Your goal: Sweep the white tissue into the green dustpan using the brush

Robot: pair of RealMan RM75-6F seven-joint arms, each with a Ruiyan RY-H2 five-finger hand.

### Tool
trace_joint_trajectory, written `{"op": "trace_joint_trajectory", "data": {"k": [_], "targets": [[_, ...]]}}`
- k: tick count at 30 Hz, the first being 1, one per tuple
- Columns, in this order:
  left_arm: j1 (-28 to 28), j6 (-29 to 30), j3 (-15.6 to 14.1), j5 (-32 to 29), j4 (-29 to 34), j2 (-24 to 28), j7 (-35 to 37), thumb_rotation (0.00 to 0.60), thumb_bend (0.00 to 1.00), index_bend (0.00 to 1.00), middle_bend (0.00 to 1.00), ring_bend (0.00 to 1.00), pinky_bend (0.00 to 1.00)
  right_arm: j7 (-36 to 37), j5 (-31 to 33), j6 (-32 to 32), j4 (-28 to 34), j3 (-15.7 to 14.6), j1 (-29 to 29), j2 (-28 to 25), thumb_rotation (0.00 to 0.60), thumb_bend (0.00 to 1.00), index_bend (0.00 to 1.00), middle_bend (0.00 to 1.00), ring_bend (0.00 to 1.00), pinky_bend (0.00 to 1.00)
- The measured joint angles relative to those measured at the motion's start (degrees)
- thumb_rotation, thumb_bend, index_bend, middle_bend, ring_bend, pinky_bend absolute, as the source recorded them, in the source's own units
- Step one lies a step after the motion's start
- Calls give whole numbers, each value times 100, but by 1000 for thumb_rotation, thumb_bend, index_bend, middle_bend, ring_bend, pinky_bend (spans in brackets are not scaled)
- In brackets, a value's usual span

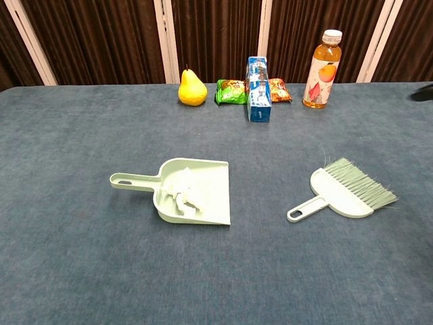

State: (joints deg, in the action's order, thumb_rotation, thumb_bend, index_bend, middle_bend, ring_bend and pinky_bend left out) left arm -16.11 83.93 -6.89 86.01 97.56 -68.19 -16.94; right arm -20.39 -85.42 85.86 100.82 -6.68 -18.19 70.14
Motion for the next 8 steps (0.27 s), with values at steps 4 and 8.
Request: {"op": "trace_joint_trajectory", "data": {"k": [4, 8], "targets": [[249, 212, -76, 231, -215, -16, 112, 600, 0, 0, 0, 0, 0, 664, -348, 541, -335, -269, 512, -370, 600, 302, 0, 0, 0, 24], [362, 278, -56, 318, -298, 3, 189, 600, 0, 0, 0, 0, 0, 1166, -341, 719, -455, -337, 869, -637, 600, 302, 0, 0, 0, 20]]}}
